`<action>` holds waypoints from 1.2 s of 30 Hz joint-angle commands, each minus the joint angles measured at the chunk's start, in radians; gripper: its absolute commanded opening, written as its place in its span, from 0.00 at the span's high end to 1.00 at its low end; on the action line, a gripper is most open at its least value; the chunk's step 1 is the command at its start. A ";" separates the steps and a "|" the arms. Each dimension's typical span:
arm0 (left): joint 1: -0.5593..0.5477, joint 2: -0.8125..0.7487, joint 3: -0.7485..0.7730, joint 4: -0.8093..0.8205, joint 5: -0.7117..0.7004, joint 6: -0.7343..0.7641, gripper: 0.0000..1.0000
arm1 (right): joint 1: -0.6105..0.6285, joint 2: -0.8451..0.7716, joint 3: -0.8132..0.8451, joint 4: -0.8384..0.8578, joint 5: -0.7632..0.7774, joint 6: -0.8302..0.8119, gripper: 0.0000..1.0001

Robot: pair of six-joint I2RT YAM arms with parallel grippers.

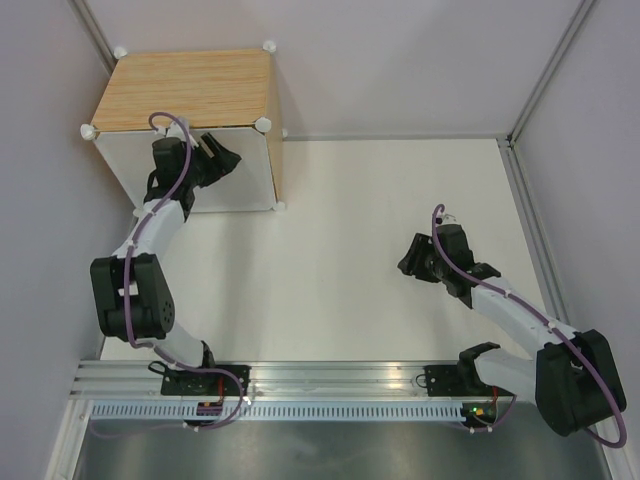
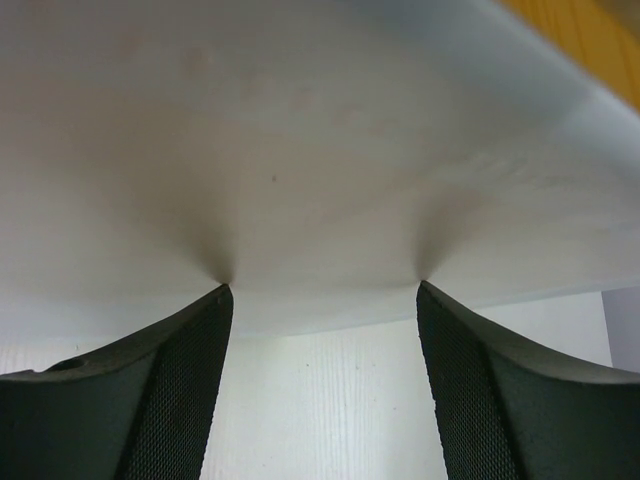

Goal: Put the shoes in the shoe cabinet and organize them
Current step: Close the shoe cabinet at the center of the board, then reset both arms

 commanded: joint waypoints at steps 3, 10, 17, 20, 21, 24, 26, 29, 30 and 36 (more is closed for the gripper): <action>-0.008 0.061 0.052 0.063 -0.035 -0.001 0.21 | 0.003 0.006 0.032 0.032 0.001 -0.003 0.47; -0.010 0.030 0.020 0.028 -0.009 0.031 0.17 | 0.004 -0.010 0.029 0.020 0.024 -0.012 0.47; -0.013 -0.275 -0.068 -0.144 -0.015 0.053 0.14 | 0.006 -0.074 0.023 0.017 0.018 -0.032 0.47; -0.056 -0.395 -0.080 -0.254 0.009 0.076 0.14 | 0.007 -0.106 0.024 0.005 0.027 -0.034 0.46; -0.071 -0.475 -0.086 -0.279 -0.001 0.092 0.14 | 0.006 -0.112 0.032 0.002 0.027 -0.034 0.46; -0.166 -0.613 -0.101 -0.375 -0.020 0.143 0.14 | 0.007 -0.122 0.057 -0.014 0.030 -0.032 0.46; -0.168 -0.679 -0.124 -0.409 -0.017 0.169 0.14 | 0.007 -0.120 0.073 -0.035 0.032 -0.029 0.44; -0.168 -0.799 -0.190 -0.477 -0.078 0.227 0.14 | 0.009 -0.117 0.113 -0.074 0.061 -0.031 0.40; -0.168 -0.861 -0.212 -0.488 -0.092 0.243 0.14 | 0.007 -0.117 0.135 -0.081 0.085 -0.032 0.39; -0.240 -1.075 -0.420 -0.407 -0.257 0.312 0.12 | 0.007 -0.089 0.244 -0.101 0.148 -0.050 0.34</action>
